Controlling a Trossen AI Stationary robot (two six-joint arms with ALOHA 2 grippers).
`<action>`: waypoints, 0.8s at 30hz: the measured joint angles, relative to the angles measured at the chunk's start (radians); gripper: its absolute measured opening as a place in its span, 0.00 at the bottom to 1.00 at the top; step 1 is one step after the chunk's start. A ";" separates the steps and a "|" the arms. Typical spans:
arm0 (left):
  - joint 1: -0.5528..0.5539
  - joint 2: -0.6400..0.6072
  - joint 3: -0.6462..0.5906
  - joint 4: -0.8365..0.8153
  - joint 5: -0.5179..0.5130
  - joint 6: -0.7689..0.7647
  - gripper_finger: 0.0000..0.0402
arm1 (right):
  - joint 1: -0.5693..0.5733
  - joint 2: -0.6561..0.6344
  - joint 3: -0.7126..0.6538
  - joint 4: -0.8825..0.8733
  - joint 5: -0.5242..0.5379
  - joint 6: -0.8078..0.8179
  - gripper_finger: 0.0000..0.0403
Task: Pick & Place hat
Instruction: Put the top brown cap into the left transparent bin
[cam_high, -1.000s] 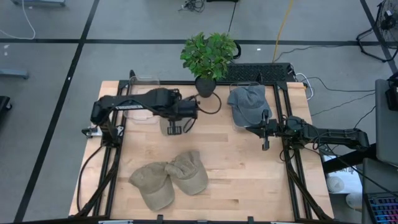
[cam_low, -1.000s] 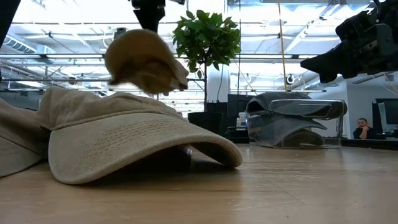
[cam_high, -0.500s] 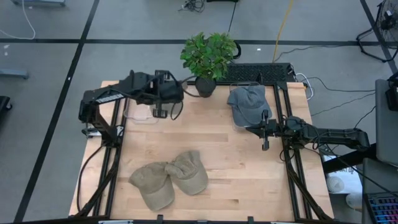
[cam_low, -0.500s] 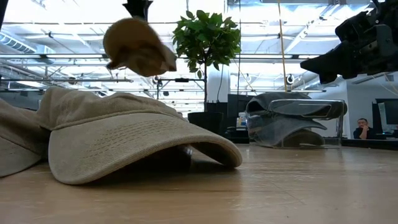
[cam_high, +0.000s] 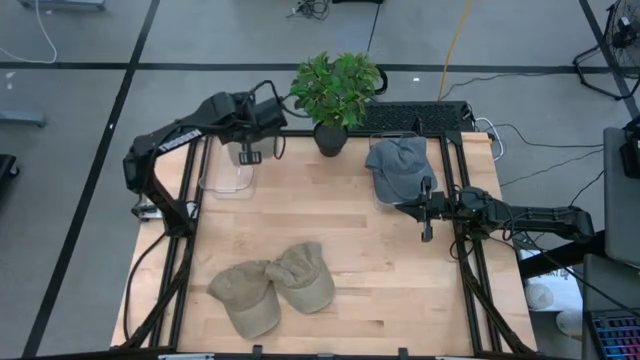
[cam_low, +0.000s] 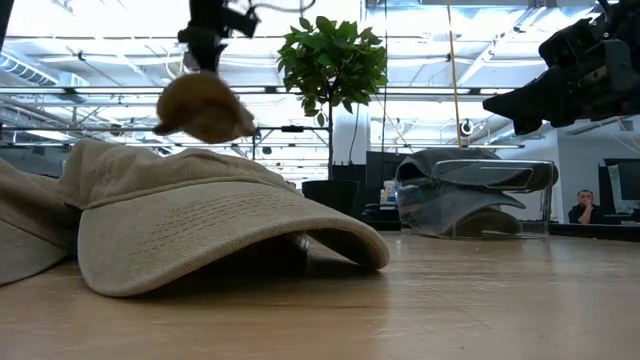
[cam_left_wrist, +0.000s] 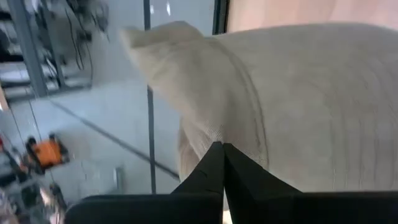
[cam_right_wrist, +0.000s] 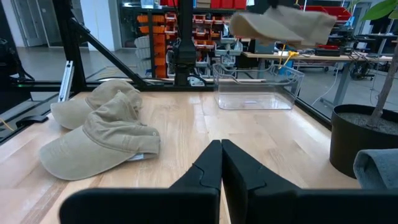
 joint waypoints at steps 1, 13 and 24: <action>0.012 -0.003 -0.030 -0.001 0.000 -0.005 0.00 | 0.000 0.000 0.000 0.000 0.000 0.000 0.00; 0.062 -0.147 -0.404 0.005 -0.016 -0.027 0.00 | 0.000 0.000 0.000 0.000 0.000 0.000 0.00; -0.022 -0.169 -0.650 0.134 -0.243 0.124 0.00 | 0.000 0.000 0.000 0.000 0.000 0.000 0.00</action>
